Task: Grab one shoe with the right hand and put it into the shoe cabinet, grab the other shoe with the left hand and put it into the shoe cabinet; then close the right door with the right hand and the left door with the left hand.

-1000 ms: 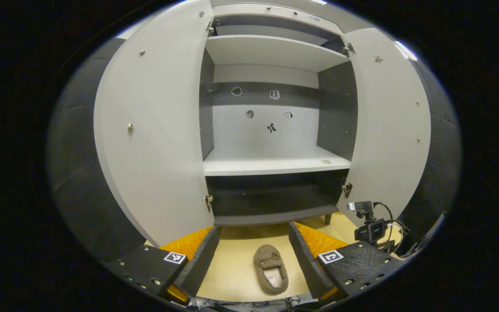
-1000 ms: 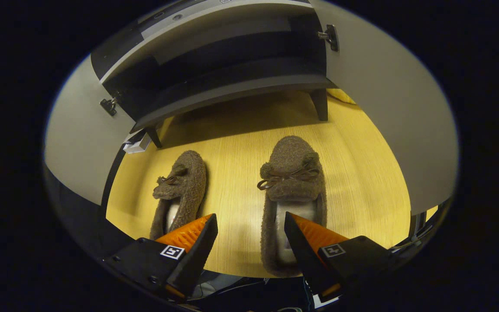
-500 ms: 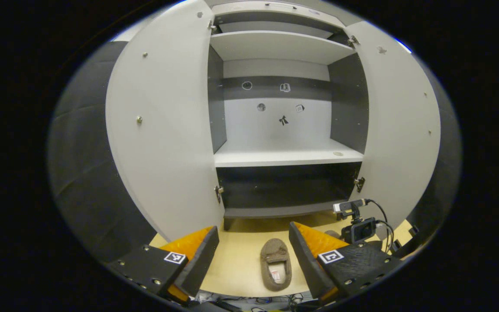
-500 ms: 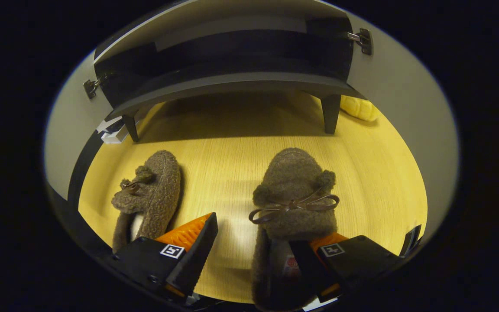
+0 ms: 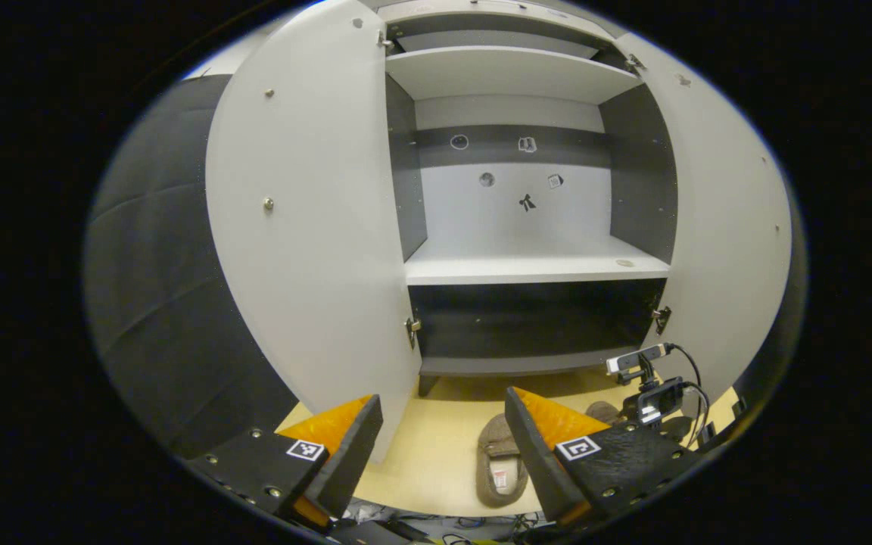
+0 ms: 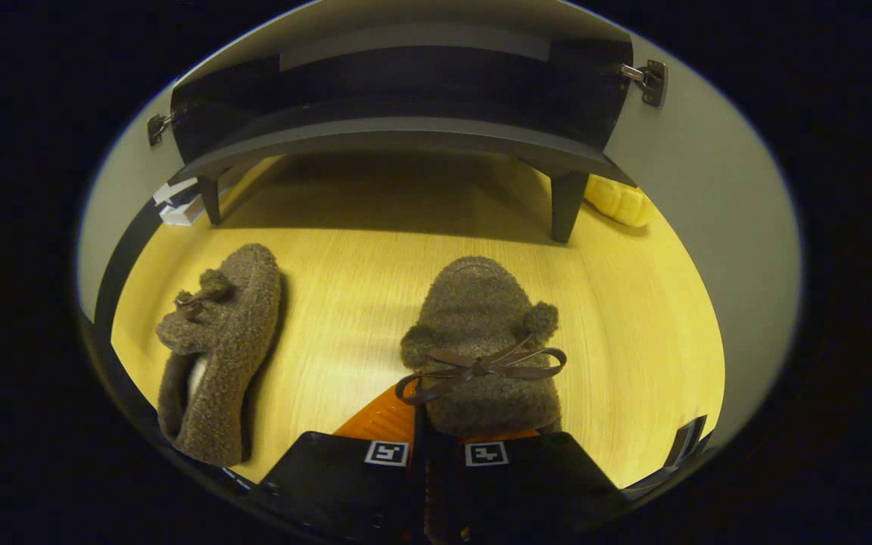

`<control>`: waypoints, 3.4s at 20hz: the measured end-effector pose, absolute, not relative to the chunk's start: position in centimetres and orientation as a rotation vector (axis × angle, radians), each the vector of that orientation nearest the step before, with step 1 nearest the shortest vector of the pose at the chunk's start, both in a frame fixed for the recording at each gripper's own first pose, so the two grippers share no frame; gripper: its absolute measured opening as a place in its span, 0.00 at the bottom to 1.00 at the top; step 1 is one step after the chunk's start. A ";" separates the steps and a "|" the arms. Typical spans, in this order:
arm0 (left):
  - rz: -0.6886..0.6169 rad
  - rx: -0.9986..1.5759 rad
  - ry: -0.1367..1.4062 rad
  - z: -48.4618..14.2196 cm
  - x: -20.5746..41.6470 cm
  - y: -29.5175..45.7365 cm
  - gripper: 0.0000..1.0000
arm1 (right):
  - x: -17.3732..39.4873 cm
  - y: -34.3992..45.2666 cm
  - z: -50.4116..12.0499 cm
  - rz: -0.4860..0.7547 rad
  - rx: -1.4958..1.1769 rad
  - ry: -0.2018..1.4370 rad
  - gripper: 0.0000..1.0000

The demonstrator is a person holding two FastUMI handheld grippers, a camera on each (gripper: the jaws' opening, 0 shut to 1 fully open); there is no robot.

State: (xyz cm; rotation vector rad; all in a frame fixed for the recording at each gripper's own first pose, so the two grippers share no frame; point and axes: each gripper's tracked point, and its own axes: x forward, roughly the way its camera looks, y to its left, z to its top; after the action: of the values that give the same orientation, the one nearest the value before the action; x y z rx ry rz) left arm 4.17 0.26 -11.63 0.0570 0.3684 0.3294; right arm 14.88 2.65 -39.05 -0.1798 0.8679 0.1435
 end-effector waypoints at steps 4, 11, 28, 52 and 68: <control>0.264 0.061 0.360 -11.7 4.7 -0.2 0.97 | 15.1 3.2 -38.6 0.201 -0.099 0.863 0.04; 0.166 0.094 0.306 -11.4 5.0 -0.9 0.99 | 13.5 3.0 -34.6 0.193 -0.039 0.827 0.02; 0.068 0.164 0.197 -10.4 5.2 1.5 0.99 | 12.8 6.2 -9.4 0.354 -0.112 0.484 0.02; 0.197 0.162 0.166 -8.8 6.4 0.6 0.94 | 38.7 9.4 6.8 0.248 0.105 0.205 0.02; 0.326 0.157 0.188 -8.8 6.1 0.0 0.94 | 40.2 13.4 2.6 0.363 0.167 0.389 0.37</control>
State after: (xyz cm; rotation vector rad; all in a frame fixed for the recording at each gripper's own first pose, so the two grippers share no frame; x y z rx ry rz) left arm 6.12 0.01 -8.80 0.1567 0.1885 0.3258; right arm 40.25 13.41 2.62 0.1667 0.3888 0.3630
